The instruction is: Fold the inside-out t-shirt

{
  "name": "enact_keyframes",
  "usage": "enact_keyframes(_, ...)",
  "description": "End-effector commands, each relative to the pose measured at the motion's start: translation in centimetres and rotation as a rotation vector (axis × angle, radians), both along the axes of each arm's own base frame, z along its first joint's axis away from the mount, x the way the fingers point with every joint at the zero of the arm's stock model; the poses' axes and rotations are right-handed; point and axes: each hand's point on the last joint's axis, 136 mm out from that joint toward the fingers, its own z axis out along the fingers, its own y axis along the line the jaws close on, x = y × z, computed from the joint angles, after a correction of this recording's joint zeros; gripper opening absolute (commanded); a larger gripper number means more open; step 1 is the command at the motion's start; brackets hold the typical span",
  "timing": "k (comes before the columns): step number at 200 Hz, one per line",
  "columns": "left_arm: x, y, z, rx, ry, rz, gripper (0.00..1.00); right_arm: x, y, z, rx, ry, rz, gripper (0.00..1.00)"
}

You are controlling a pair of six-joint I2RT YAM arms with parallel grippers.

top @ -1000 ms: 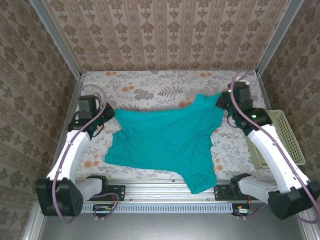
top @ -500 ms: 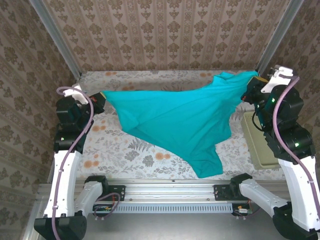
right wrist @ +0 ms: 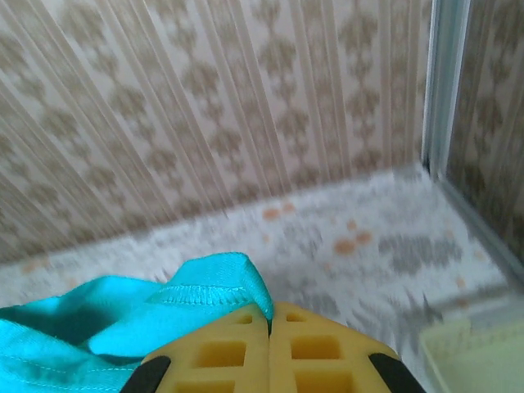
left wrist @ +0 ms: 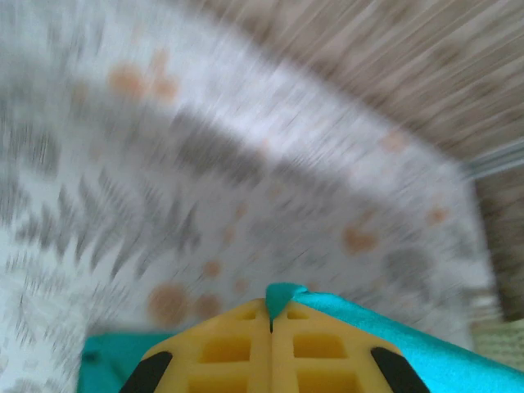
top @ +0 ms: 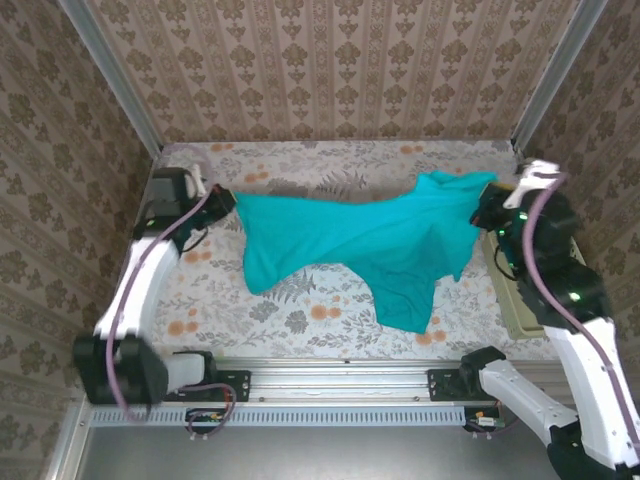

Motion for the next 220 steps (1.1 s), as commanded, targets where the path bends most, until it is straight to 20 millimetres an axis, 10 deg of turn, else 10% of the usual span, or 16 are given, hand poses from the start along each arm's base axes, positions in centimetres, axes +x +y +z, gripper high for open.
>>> enact_keyframes(1,0.0,-1.6,-5.9,0.075,0.153,-0.065,0.0,1.8,0.4,-5.6,0.028,0.117,-0.026,0.0)
enact_keyframes(50,2.9,-2.4,-12.5,0.218,0.304,-0.08,0.18,3.7,0.4,-10.6,0.018,0.231,-0.047,0.0)
enact_keyframes(114,-0.8,-3.1,-11.7,0.39,0.243,-0.044,0.73,3.9,1.1,-10.9,0.041,0.229,-0.008,0.0)
enact_keyframes(176,-0.3,-5.6,-14.8,0.539,0.346,-0.1,0.77,3.5,1.1,-11.8,0.045,0.241,-0.01,0.0)
enact_keyframes(220,1.2,-4.3,-14.3,0.596,0.311,-0.055,0.54,3.3,1.0,-12.2,0.041,0.248,-0.012,0.0)
